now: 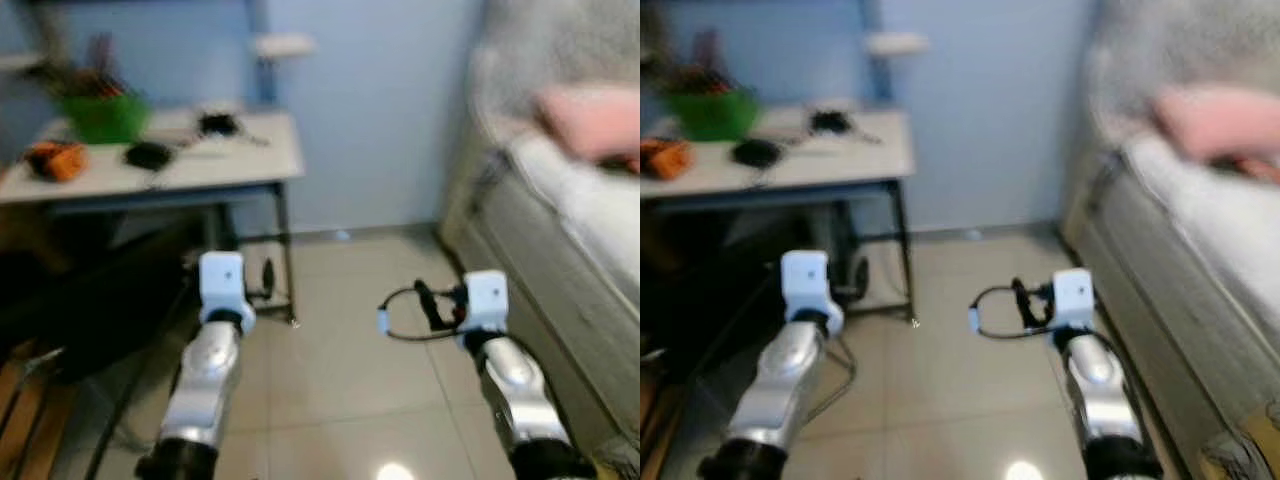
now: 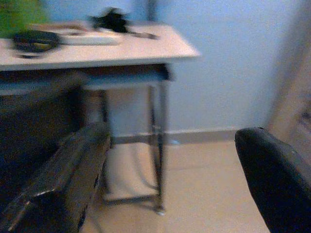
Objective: Clean up the room
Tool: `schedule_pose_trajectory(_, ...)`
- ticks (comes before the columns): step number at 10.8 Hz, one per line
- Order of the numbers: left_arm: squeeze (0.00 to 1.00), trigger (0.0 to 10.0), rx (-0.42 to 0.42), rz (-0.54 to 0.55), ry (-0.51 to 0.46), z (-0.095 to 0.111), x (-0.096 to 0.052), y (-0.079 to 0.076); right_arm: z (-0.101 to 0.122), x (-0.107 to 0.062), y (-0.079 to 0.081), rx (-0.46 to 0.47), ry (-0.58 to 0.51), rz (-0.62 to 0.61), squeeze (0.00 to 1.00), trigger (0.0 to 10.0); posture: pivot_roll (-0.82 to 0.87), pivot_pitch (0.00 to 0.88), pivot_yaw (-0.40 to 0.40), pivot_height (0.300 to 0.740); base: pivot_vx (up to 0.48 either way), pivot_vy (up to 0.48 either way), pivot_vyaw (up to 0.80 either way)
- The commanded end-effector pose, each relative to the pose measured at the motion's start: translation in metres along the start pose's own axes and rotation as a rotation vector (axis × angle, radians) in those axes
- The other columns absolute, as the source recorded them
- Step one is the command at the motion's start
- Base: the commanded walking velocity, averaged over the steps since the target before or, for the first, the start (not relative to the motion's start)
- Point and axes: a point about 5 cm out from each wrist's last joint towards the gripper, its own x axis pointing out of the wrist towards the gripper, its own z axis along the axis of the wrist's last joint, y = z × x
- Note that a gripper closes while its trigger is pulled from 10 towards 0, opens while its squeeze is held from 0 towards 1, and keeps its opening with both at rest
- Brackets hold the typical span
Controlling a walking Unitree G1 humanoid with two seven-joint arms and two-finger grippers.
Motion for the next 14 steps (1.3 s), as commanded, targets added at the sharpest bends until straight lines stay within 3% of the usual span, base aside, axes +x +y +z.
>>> schedule_pose_trajectory(1,0.0,10.0,0.027,0.01,-0.015,0.0,-0.009,0.009,-0.007,-0.009,0.002,-0.016,0.028,0.024,0.09,10.0,-0.06,0.0,0.012,0.731,0.48,0.0,0.0)
schedule_pose_trajectory(2,0.0,10.0,0.06,-0.03,-0.001,-0.006,-0.017,0.007,-0.011,-0.017,-0.001,-0.027,0.042,0.027,0.09,10.0,-0.07,0.0,0.011,0.731,0.0,0.0,0.0)
schedule_pose_trajectory(3,0.0,10.0,0.079,-0.1,0.113,-0.027,-0.033,0.003,-0.023,-0.033,-0.01,-0.043,0.088,0.019,0.09,10.0,-0.07,0.0,0.006,0.731,0.0,0.0,0.0)
schedule_pose_trajectory(4,0.0,10.0,0.0,-0.184,0.194,-0.041,-0.045,-0.007,-0.039,-0.051,-0.025,-0.066,0.158,-0.01,0.08,10.0,-0.08,0.0,-0.001,0.731,0.0,0.0,0.0)
schedule_pose_trajectory(5,0.0,10.0,-0.069,-0.301,0.153,-0.031,-0.048,-0.027,-0.047,-0.064,-0.035,-0.08,0.197,-0.034,0.07,10.0,-0.08,0.0,-0.014,0.731,0.0,0.0,0.0)
schedule_pose_trajectory(6,0.0,10.0,-0.096,-0.356,0.163,-0.03,-0.05,-0.036,-0.048,-0.07,-0.032,-0.068,0.198,-0.026,0.07,10.0,-0.08,0.0,-0.016,0.731,0.0,0.0,0.0)
schedule_pose_trajectory(14,0.0,10.0,-0.068,-0.354,0.19,-0.032,-0.052,-0.033,-0.049,-0.073,-0.026,-0.065,0.212,0.008,0.09,10.0,-0.09,0.0,-0.012,0.731,0.0,0.0,0.0)
